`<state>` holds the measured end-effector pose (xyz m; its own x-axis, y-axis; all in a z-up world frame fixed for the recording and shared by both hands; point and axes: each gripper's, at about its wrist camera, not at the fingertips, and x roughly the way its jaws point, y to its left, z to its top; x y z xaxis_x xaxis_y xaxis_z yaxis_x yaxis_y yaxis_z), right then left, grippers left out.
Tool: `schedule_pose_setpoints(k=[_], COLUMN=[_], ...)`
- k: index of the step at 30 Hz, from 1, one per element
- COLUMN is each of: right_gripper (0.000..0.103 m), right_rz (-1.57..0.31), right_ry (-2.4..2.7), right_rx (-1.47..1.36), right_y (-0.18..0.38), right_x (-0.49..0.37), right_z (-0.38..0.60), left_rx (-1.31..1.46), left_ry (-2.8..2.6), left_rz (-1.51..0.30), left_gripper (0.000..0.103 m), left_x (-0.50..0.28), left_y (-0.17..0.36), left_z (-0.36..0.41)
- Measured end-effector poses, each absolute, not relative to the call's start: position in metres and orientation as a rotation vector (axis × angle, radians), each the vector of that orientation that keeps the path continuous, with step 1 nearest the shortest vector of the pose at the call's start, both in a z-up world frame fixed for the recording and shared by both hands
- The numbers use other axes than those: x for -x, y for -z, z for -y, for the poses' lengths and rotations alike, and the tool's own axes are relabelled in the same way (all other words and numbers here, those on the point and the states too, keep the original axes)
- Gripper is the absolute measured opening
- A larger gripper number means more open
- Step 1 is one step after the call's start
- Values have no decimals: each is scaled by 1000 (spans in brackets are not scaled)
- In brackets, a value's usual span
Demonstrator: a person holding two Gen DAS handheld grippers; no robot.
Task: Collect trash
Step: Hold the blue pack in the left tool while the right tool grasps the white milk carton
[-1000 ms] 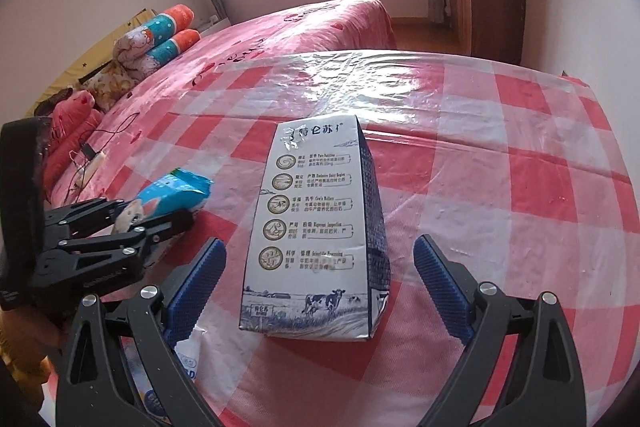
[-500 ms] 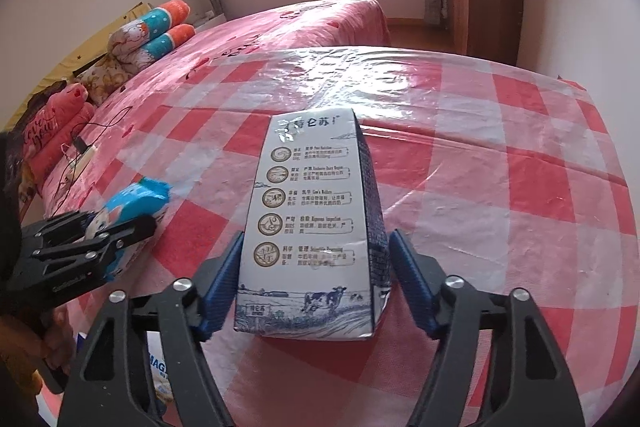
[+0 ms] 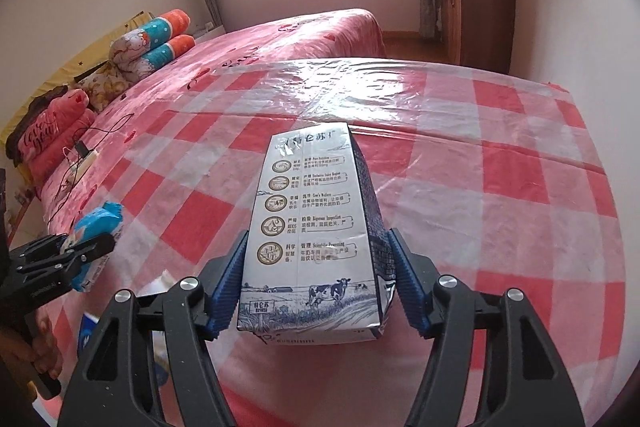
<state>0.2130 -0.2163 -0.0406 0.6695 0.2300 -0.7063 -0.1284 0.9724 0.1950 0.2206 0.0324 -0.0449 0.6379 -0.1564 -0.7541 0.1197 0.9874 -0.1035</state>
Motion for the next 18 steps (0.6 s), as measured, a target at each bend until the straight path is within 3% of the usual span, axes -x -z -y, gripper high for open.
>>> schedule_pose_setpoints(k=[18], right_gripper=[67], right_rz=[-717], right_ry=[-185], right_rx=[-223], right_y=[15], right_x=[-113], right_z=[223], left_rx=[100], left_ry=[110], left_rz=[-833], left_gripper=[43], left_x=[-135], left_y=[48], left_z=[-61])
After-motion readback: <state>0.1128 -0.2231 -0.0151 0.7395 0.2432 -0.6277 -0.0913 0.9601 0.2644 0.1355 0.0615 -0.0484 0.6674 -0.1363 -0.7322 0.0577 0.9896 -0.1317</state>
